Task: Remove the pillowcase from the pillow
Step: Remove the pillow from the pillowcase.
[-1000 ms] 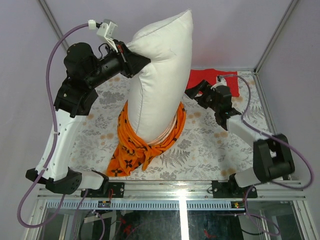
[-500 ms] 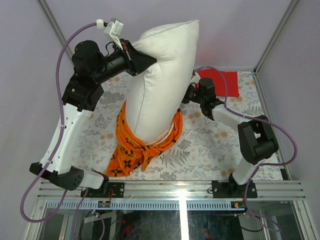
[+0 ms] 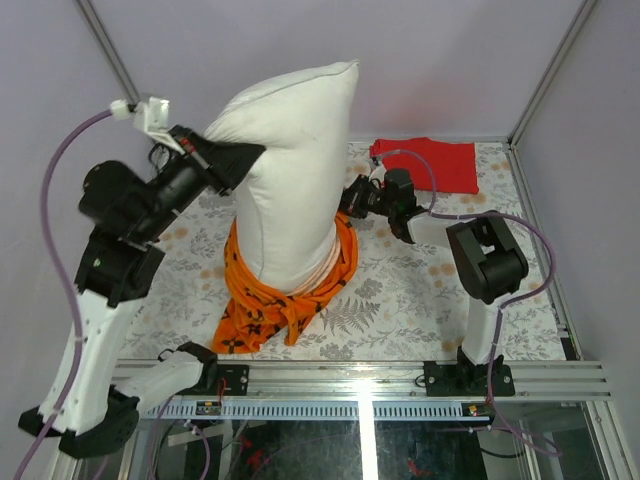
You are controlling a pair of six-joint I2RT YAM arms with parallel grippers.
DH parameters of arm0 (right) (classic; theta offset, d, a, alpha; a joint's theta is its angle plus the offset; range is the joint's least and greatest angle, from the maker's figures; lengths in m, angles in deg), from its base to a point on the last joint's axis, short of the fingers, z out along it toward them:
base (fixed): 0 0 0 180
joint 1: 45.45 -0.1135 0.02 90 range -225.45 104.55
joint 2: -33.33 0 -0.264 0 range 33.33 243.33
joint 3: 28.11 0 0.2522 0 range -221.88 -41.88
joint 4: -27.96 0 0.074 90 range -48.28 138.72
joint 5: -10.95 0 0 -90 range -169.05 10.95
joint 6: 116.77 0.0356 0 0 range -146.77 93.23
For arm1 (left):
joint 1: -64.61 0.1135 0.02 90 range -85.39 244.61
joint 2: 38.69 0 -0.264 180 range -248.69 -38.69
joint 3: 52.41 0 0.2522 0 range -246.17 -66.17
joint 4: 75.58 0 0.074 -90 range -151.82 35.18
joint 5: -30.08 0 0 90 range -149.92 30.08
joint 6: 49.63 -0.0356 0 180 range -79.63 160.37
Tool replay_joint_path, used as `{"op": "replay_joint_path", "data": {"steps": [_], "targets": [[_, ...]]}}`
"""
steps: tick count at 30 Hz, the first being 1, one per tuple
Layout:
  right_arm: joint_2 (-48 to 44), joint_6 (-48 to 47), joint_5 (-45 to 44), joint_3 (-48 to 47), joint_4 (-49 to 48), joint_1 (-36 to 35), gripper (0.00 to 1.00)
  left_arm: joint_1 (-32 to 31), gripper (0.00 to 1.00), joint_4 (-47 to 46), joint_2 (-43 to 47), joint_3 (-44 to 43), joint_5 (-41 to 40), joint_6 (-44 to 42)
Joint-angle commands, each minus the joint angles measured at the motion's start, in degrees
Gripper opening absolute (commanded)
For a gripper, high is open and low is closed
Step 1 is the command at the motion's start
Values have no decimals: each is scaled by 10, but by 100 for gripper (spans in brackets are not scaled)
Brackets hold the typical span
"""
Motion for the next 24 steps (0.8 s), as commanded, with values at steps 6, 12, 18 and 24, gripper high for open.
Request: {"op": "replay_joint_path", "data": {"steps": [6, 12, 18, 24], "targets": [[43, -32, -59, 25, 123, -27, 0, 5, 0, -80, 129, -27, -186, -38], [11, -69, -69, 21, 156, -27, 60, 4, 0, -60, 123, -47, -164, -48], [-78, -112, -80, 0, 168, -28, 91, 4, 0, -68, 94, -65, -40, -56], [-99, -138, -102, -67, 208, -28, 95, 4, 0, -60, 85, -75, -27, -60]]}}
